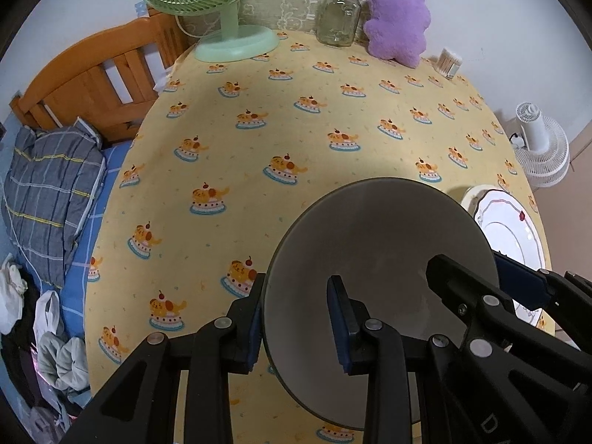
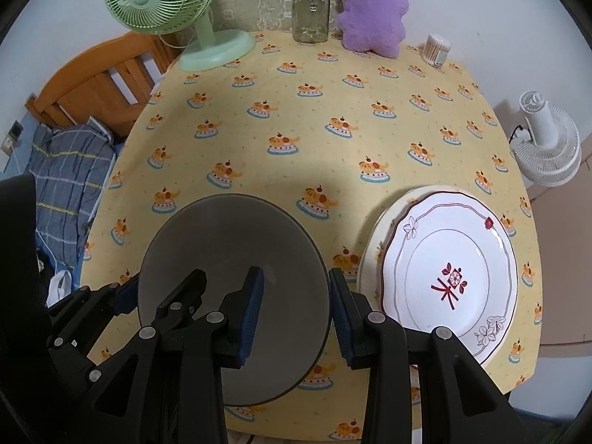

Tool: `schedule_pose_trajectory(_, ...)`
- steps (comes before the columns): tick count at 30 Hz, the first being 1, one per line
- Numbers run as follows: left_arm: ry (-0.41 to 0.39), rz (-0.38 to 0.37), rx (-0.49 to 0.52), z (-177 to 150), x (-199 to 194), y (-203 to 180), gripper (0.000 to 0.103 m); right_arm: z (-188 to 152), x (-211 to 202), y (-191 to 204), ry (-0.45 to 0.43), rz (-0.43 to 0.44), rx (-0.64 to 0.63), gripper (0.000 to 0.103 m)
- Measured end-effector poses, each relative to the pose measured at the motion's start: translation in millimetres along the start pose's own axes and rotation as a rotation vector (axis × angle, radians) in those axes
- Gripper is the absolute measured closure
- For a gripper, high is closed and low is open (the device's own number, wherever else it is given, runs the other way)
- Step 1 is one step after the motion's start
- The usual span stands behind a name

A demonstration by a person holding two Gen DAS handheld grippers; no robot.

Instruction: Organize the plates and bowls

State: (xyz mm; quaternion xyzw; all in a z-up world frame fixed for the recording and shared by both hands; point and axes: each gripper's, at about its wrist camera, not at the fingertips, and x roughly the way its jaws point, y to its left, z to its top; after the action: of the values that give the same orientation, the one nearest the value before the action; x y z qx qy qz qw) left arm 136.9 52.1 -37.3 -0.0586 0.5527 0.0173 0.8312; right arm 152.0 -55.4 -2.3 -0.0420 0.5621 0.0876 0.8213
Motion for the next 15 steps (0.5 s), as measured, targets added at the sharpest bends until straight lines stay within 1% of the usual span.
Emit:
schedule_pose_trajectory(4,-0.004,0.006,0.013,1,2,-1,0.073,1,1,0,-0.016,0.006,-0.006,0.063)
schedule_pose_trajectory(6,0.005,0.002,0.015,1,3,-1,0.073,0,4,-1,-0.005,0.013,-0.004,0.061)
schedule_pose_trajectory(8,0.0,0.006,0.025,-2,3,-2,0.067,-2,4,-2,-0.005,0.022,0.0,0.061)
schedule_pose_trajectory(11,0.002,0.0,0.035,-3,2,-4,0.063,-6,2,-4,-0.024,0.039,0.001,0.06)
schedule_pose_trajectory(13,0.008,-0.014,0.035,-4,1,-4,0.059,-8,0,-8,-0.029,0.074,0.023,0.058)
schedule_pose_trajectory(14,0.011,-0.02,0.037,-4,1,-4,0.052,-9,-1,-9,-0.029,0.084,0.032,0.053)
schedule_pose_trajectory(15,0.011,-0.025,0.038,-5,-1,-4,0.048,-10,-1,-11,-0.024,0.088,0.043,0.045)
